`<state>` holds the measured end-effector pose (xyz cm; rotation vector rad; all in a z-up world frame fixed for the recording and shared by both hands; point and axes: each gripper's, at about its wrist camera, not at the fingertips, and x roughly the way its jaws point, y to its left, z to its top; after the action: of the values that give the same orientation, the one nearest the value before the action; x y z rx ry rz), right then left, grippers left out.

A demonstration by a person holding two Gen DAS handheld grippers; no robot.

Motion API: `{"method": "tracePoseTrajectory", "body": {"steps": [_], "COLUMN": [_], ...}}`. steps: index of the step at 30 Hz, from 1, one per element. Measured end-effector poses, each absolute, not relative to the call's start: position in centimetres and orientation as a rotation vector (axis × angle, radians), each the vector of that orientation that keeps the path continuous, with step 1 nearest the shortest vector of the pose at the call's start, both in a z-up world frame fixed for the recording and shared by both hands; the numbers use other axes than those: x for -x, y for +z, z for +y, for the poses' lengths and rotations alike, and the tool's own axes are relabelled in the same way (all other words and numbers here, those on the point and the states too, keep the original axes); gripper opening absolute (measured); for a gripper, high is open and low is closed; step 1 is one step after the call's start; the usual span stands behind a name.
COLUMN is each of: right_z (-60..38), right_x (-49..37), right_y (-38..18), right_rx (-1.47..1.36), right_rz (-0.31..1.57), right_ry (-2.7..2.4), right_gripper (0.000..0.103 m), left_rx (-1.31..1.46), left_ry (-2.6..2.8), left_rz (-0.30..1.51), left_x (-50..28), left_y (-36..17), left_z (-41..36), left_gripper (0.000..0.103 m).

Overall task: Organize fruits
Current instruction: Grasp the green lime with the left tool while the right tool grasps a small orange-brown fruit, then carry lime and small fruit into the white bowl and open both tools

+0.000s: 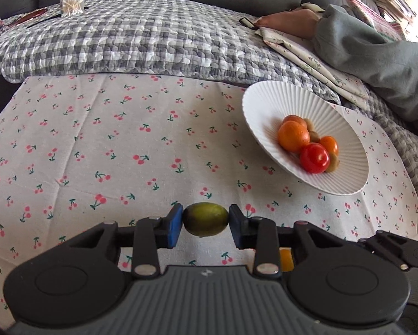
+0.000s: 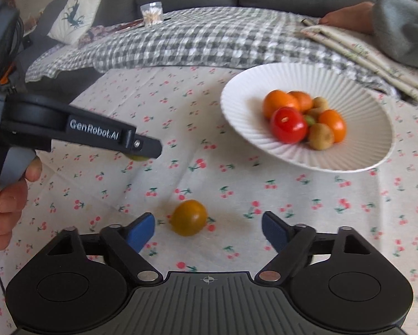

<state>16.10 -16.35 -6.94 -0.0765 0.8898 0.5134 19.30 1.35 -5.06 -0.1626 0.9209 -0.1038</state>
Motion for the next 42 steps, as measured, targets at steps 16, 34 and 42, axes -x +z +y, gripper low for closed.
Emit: {"method": "tracePoseTrajectory", "body": {"steps": [16,34,42], "right_z": [-16.3,-22.4,-25.7], "right_x": [-16.0,-15.0,-15.9], "right_y": [-6.1,-0.6,0.5], "right_rx": [0.095,-0.012,-0.07], "right_rz": [0.89,0.777,0.735], "right_ry": [0.504,0.412,0.342], "right_gripper": [0.027,0.027,0.027], "left_rx": [0.136,0.134,0.11], "left_ry": [-0.115,-0.145,-0.18], "left_rz": [0.905,0.84,0.764], "left_x": [-19.1,-18.6,-18.7], "left_y": [-4.9,-3.2,-1.9], "left_z": [1.1,0.8,-0.2], "left_gripper": [0.034,0.034,0.034]}}
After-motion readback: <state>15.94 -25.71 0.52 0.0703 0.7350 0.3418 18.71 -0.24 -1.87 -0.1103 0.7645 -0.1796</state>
